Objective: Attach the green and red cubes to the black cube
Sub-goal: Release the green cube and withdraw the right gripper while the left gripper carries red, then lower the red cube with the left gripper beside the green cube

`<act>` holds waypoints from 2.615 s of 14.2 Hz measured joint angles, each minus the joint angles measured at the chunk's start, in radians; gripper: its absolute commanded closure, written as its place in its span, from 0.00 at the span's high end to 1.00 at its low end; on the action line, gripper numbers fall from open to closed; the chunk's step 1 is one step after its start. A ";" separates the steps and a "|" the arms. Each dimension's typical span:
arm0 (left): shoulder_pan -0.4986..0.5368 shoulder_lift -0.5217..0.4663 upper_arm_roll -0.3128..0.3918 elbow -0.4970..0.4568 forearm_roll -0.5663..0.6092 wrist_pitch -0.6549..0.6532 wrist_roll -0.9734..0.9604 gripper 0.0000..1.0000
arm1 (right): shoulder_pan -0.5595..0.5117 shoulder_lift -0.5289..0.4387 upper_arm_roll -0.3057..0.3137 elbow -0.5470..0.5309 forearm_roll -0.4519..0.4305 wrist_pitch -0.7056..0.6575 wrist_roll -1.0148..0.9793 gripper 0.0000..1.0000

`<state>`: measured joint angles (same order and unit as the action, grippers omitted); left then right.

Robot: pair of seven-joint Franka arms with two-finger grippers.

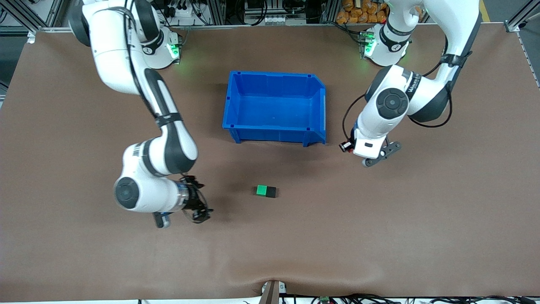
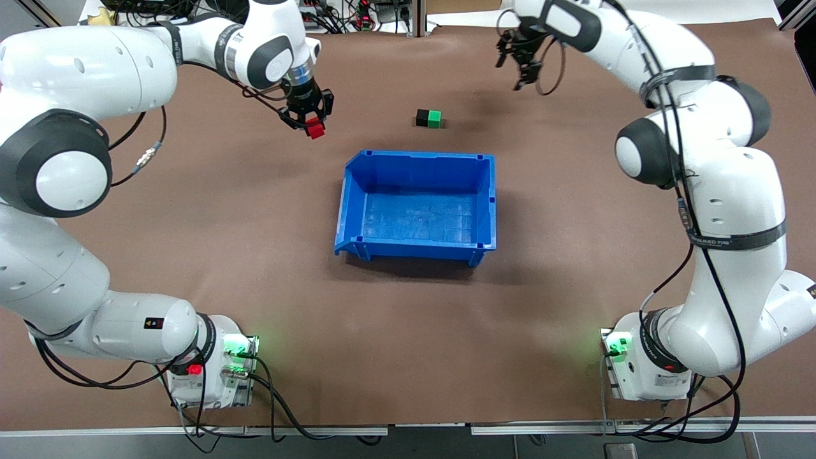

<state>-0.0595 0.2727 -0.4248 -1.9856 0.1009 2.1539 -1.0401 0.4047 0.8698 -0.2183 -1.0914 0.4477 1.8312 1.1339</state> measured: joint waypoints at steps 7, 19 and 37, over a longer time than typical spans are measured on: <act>-0.094 0.193 -0.004 0.276 -0.038 0.001 -0.231 0.00 | -0.242 -0.029 -0.052 0.028 -0.052 -0.106 -0.611 1.00; -0.360 0.582 0.211 0.703 -0.038 0.071 -0.723 0.00 | -0.274 -0.419 -0.161 -0.021 -0.181 -0.462 -1.194 1.00; -0.412 0.784 0.256 0.867 -0.146 0.192 -0.913 0.00 | -0.146 -0.843 -0.140 -0.481 -0.421 -0.216 -1.234 1.00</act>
<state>-0.4719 1.0571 -0.1687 -1.1181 -0.0448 2.3460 -1.9529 0.2590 0.0269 -0.3587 -1.5728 0.0268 1.6156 -0.1004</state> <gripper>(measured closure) 0.604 0.000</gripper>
